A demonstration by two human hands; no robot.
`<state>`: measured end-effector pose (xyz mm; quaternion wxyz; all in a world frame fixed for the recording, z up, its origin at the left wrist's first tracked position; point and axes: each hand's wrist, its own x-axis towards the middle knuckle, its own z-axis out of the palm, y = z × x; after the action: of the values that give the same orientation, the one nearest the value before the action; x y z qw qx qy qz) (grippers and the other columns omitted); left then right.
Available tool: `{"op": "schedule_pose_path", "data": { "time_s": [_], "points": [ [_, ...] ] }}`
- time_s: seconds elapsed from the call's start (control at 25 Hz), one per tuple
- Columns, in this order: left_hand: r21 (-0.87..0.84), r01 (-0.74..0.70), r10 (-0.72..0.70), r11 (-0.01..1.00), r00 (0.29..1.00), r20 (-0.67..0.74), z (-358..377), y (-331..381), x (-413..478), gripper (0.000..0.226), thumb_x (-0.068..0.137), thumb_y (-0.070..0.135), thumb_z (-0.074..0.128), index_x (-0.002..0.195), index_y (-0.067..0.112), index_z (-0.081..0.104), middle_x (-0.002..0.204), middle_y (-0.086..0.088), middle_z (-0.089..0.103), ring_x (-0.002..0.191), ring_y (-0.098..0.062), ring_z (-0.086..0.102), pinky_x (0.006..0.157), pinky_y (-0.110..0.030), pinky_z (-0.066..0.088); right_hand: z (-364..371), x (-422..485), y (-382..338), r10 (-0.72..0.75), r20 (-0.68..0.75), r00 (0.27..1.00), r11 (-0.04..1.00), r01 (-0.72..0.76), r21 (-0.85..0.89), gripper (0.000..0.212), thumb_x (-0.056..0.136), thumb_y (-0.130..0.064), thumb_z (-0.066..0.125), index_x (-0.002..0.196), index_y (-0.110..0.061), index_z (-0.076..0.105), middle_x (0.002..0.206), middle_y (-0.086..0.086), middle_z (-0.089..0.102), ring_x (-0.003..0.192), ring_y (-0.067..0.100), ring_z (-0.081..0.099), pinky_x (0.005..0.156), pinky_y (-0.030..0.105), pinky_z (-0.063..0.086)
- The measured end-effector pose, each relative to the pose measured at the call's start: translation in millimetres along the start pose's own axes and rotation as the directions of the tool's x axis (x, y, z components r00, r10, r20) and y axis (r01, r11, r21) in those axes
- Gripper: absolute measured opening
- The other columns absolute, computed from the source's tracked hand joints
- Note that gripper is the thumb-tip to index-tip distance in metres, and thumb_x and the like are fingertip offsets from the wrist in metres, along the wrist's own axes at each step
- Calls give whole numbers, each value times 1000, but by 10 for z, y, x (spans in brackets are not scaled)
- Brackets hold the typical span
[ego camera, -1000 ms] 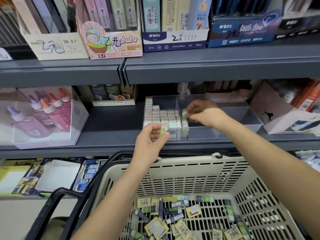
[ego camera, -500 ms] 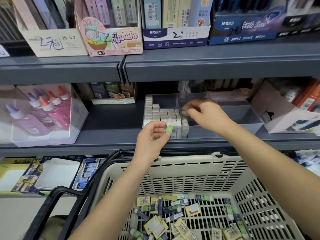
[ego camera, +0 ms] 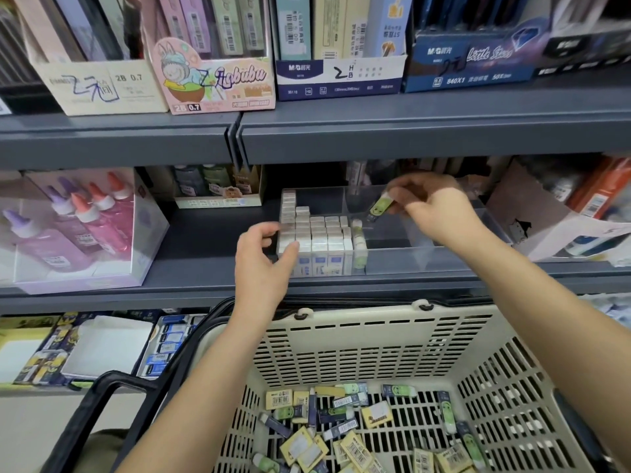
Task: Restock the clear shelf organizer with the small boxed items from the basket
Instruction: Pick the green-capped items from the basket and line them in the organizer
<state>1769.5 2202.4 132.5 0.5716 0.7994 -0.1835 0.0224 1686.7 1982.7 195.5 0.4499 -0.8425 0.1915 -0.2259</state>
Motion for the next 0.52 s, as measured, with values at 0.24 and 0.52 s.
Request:
{"op": "schedule_pose_path", "data": {
  "time_s": [0.24,0.52],
  "points": [
    [21,109,-111,994,988,112,117,-226,-47,47,88,21,62,130,17,42,111,17,49,92,7,50,73,-5,35,116,151,66,7,7,1000,963,-5,-268,12,91,-18,55,95,-14,66,86,2,67,85,24,65,76,23,48],
    [23,90,-93,996,988,123,99,-250,-53,33,88,25,61,112,33,40,105,21,50,93,14,49,71,-7,38,228,243,84,3,84,996,972,17,-236,14,91,-18,52,95,-17,65,95,11,69,90,32,64,87,46,51]
  ]
}}
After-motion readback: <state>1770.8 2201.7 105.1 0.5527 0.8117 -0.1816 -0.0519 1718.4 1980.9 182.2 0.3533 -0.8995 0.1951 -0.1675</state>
